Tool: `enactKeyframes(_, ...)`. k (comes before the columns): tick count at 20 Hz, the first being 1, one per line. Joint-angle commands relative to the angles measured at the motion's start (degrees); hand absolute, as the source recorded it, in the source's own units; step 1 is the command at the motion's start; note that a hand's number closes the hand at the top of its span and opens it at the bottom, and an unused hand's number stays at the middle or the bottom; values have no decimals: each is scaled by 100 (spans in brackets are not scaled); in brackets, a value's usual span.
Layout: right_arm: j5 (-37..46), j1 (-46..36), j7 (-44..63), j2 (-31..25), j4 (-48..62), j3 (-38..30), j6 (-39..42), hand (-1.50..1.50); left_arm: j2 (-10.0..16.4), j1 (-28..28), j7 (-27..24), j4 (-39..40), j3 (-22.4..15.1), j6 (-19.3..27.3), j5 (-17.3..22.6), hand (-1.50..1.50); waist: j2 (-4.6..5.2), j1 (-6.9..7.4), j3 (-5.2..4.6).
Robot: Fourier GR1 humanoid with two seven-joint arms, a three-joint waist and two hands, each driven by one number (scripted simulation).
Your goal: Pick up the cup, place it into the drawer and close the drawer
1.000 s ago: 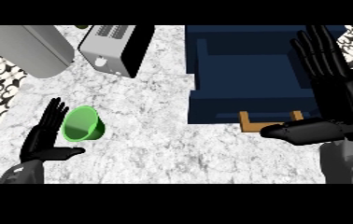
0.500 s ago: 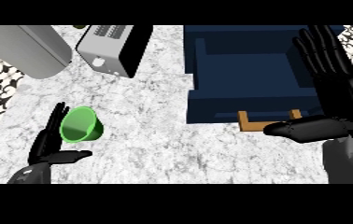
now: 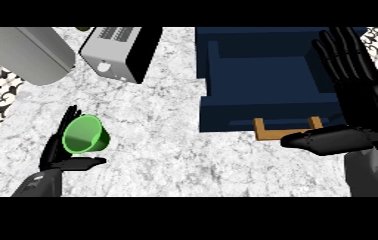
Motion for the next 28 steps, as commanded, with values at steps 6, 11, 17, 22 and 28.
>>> enactKeyframes(6, -179, 48, -2, -214, 83, -191, 223, -150, -139, -121, -430, 80, -28, -1191, 43, -150, 15, -42, -6)
enactKeyframes(11, 30, -206, 181, -141, 85, -122, -38, -150, -305, -90, -1078, -372, -101, -520, -52, 150, 7, 23, -6)
enactKeyframes(17, -102, -64, -114, -123, 202, -183, 129, -150, -373, -116, -1376, -462, 213, 1158, 15, 150, 26, 7, 2)
enactKeyframes(22, -250, 63, -104, -246, 133, -353, 237, -150, -1071, -54, -1801, -557, 641, 2075, 357, 150, -2, 15, 9)
enactKeyframes(28, -279, 26, -108, -311, 178, -422, 278, -150, -1053, -612, -1379, -909, 436, 393, 477, 150, -37, 90, 21)
